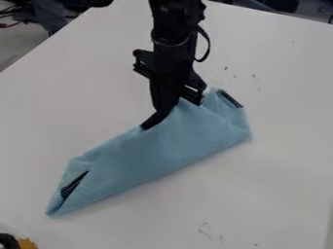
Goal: Folding cloth from right to left.
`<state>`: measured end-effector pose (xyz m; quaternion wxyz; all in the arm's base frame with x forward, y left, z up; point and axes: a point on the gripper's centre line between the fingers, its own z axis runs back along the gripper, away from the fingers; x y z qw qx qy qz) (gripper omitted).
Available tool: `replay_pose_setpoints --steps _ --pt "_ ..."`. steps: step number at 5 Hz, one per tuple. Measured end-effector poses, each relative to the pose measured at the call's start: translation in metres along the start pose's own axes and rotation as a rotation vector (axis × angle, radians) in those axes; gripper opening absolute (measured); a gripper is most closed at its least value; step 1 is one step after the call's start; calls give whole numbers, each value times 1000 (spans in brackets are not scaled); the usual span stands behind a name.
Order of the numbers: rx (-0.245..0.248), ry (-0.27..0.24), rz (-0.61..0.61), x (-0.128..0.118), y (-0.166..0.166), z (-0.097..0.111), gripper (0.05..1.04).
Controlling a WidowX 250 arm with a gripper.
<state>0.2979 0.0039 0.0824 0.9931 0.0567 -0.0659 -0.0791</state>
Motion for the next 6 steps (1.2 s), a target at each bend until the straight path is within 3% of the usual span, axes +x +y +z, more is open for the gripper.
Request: replay_pose_setpoints --steps 2,3,4,6 --pt "-27 -33 90 -31 -41 10 54" --pt "-56 -20 111 -36 -56 8 70" --pt "-111 -28 112 -36 -74 10 212" --pt "-182 -43 118 -39 -107 10 770"
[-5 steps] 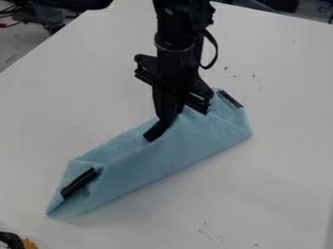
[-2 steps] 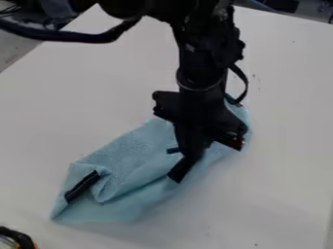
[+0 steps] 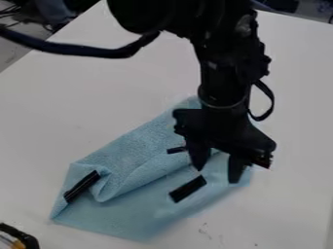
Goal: Folding cloth from right to left.
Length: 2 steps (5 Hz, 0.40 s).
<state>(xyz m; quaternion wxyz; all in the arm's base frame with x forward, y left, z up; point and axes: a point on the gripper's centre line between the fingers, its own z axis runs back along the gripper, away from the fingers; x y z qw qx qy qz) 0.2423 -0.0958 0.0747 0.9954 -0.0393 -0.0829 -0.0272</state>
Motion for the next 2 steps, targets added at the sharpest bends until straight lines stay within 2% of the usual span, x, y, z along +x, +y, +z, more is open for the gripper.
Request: replay_pose_setpoints --steps 1,2 --pt "-40 11 25 -9 -12 -6 995" --pt "-29 9 20 -11 -16 -6 1004"
